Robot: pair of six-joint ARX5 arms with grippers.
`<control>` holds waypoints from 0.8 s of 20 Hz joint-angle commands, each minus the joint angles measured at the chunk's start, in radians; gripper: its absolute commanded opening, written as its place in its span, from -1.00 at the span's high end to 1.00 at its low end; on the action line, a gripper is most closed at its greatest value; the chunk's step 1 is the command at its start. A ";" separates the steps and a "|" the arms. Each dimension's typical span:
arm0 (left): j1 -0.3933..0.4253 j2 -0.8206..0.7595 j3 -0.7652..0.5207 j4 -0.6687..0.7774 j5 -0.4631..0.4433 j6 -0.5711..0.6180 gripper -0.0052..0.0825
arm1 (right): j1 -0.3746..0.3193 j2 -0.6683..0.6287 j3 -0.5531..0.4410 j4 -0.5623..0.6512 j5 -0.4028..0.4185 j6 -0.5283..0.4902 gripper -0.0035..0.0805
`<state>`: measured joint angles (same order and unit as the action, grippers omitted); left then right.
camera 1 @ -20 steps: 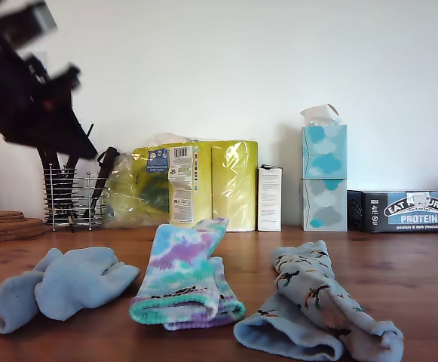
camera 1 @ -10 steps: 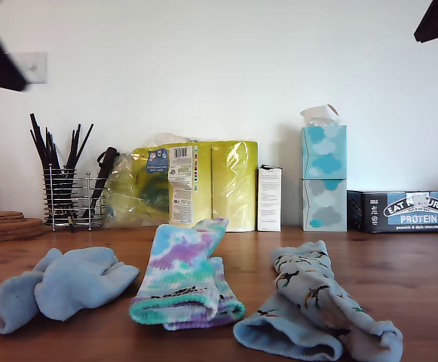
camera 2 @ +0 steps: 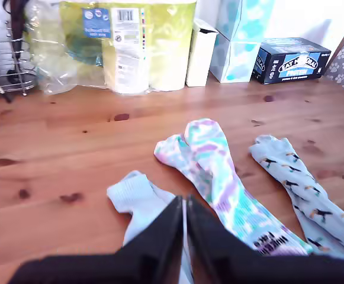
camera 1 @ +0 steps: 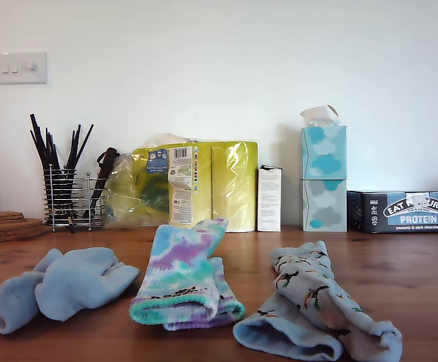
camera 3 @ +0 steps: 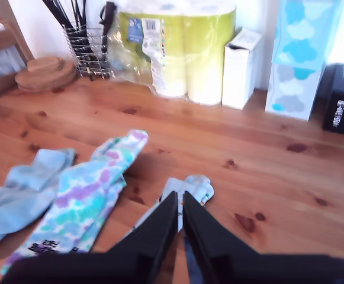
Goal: Pair up the socks based on colour and pattern, by placing each sock on top of its pair
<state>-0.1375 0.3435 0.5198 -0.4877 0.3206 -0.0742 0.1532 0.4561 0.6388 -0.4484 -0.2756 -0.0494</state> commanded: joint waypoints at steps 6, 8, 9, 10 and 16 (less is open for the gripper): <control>-0.003 -0.090 -0.010 -0.074 0.024 -0.005 0.93 | 0.009 -0.187 -0.006 -0.227 -0.011 0.049 0.95; -0.003 -0.087 -0.010 -0.082 0.026 -0.005 0.93 | 0.009 -0.184 -0.006 -0.274 -0.010 0.049 0.95; -0.003 -0.087 -0.010 -0.089 0.026 -0.005 0.93 | 0.009 -0.179 -0.006 -0.292 -0.010 0.049 0.95; -0.003 -0.087 -0.010 -0.096 0.026 -0.005 0.93 | 0.009 -0.175 -0.006 -0.303 -0.010 0.049 0.95; -0.003 -0.087 -0.010 -0.100 0.026 -0.005 0.93 | 0.009 -0.164 -0.006 -0.321 -0.010 0.049 0.95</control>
<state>-0.1375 0.2577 0.5198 -0.5915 0.3428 -0.0757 0.1589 0.2920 0.6399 -0.7731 -0.2821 -0.0010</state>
